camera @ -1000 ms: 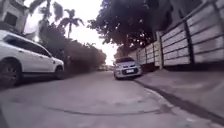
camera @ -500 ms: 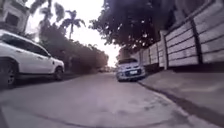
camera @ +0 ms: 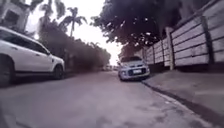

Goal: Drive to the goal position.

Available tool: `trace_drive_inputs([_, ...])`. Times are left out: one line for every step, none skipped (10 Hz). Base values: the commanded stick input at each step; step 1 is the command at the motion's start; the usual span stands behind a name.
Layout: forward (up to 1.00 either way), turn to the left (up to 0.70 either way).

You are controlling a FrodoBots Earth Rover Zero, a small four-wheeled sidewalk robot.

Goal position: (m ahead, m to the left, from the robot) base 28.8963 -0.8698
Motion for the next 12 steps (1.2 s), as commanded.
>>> trace_drive_inputs([0.70, -0.17])
trace_drive_inputs([0.70, 0.00])
trace_drive_inputs([0.70, 0.00])
trace_drive_inputs([0.70, 0.00])
trace_drive_inputs([0.70, 0.00])
trace_drive_inputs([0.70, 0.00])
trace_drive_inputs([0.70, 0.00])
trace_drive_inputs([0.70, 0.00])
trace_drive_inputs([0.70, 0.00])
trace_drive_inputs([0.70, 0.00])
trace_drive_inputs([0.70, 0.00])
trace_drive_inputs([0.70, 0.00])
